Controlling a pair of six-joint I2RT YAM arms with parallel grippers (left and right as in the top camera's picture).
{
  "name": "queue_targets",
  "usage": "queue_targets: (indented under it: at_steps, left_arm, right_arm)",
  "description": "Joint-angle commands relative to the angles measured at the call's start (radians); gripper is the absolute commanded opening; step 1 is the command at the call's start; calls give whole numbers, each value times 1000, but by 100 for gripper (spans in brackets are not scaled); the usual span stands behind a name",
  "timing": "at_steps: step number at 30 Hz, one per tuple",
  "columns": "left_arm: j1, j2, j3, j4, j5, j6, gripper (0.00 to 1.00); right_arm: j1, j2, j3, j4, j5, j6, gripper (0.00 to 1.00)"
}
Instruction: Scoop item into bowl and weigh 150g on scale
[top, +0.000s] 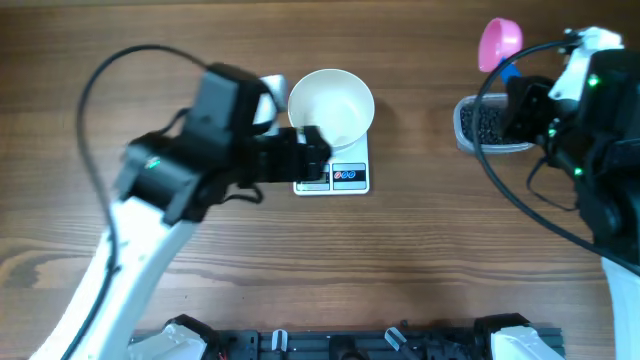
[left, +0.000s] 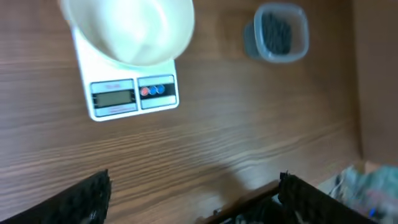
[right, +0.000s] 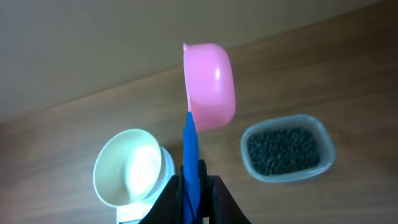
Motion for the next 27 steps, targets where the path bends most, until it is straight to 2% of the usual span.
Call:
queue_targets:
  at_steps: [1,2,3,7,13,18,27]
  left_arm:
    - [-88,86,17,22,-22,42,55]
    - [-97,96,17,24,-22,42,21]
    - [-109,111,17,26,-22,42,4]
    - [-135,150,16,27,-71,16,4]
    - [-137,162,-2,41,-277,-133,4]
    - [-140,168,-99,92,-282,-219,4]
    - [-172,168,-304,307,-279,-248,4]
  right_arm:
    - [-35,24,37,-45,20,-56,4]
    - [-40,27,37,-59,19,-58,4]
    - [-43,31,36,-68,20,-60,4]
    - [-43,46,35,-76,14,-61,4]
    - [-43,66,35,-61,-53,-60,4]
    - [-43,73,35,-57,-60,-50,4]
    - [-43,73,35,-54,-60,-50,4]
